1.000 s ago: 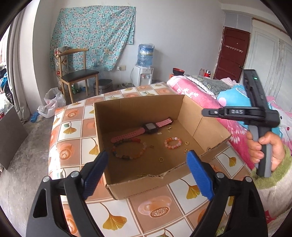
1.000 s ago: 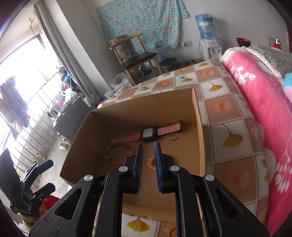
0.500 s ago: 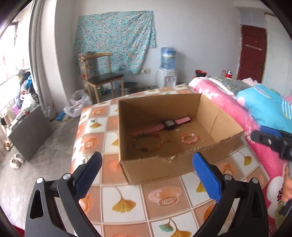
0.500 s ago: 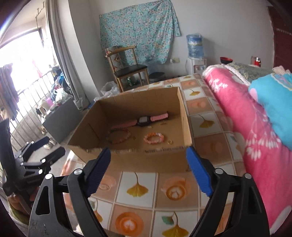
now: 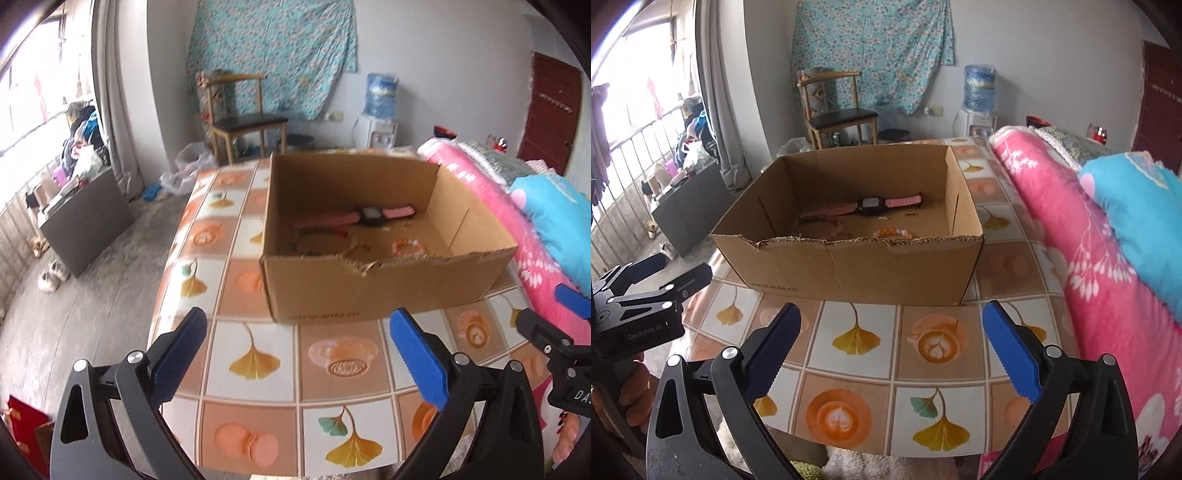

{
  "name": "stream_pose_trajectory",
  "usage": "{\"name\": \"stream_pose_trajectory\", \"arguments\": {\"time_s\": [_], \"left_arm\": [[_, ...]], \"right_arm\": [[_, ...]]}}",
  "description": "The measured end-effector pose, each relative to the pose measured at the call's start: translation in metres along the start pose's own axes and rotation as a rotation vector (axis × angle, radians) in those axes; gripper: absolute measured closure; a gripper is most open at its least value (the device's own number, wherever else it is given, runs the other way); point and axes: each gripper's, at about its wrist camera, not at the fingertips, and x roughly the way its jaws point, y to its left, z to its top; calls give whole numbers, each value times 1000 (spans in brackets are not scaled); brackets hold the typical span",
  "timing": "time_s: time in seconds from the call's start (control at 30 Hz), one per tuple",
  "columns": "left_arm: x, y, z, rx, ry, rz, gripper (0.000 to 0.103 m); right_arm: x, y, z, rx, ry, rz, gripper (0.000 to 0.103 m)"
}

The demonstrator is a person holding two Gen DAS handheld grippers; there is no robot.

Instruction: Organize jewelry

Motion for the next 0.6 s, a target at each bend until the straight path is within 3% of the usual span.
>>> {"name": "stream_pose_trajectory", "arguments": {"time_s": [0.2, 0.6], "left_arm": [[9, -1, 0, -15, 58, 29, 6], [17, -9, 6, -31, 94, 28, 6]], "right_arm": [[11, -1, 1, 26, 30, -47, 8], [23, -3, 4, 62, 68, -57, 8]]}}
